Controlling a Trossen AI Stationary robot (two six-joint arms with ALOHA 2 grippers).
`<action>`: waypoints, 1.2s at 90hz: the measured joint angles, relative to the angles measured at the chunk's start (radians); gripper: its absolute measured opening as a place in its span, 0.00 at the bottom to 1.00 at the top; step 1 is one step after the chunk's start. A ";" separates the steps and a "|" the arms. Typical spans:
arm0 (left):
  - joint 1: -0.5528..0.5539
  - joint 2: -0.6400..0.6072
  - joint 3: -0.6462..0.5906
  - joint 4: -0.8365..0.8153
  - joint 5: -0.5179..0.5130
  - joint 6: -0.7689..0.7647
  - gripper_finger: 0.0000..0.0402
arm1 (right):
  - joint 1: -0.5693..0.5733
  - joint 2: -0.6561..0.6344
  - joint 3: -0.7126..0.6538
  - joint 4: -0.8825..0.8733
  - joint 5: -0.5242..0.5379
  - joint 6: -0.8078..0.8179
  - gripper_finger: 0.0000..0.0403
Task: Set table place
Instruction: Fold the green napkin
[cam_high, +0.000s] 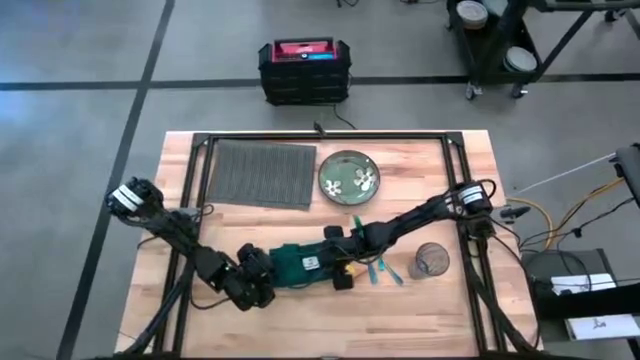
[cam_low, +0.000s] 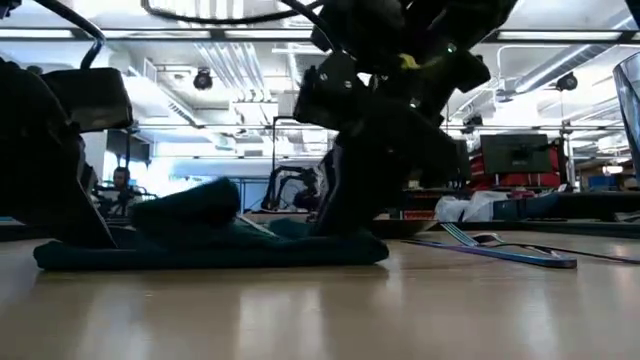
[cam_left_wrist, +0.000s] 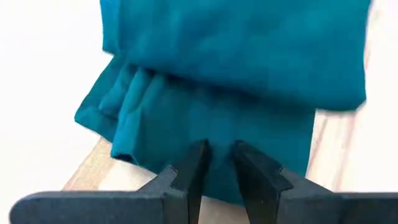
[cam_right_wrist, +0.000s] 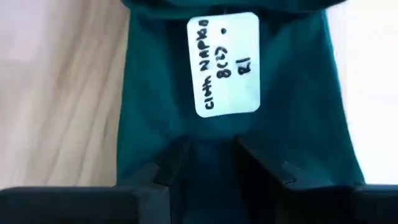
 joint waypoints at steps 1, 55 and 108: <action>0.000 0.000 0.000 0.000 0.000 0.000 0.19 | 0.000 -0.002 0.000 -0.011 0.000 0.000 0.25; 0.017 -0.146 0.149 -0.095 -0.012 0.121 0.19 | 0.003 -0.028 0.101 -0.039 -0.002 0.027 0.14; 0.349 0.034 0.268 0.025 0.145 0.569 0.19 | 0.000 0.063 0.089 -0.007 0.000 0.027 0.01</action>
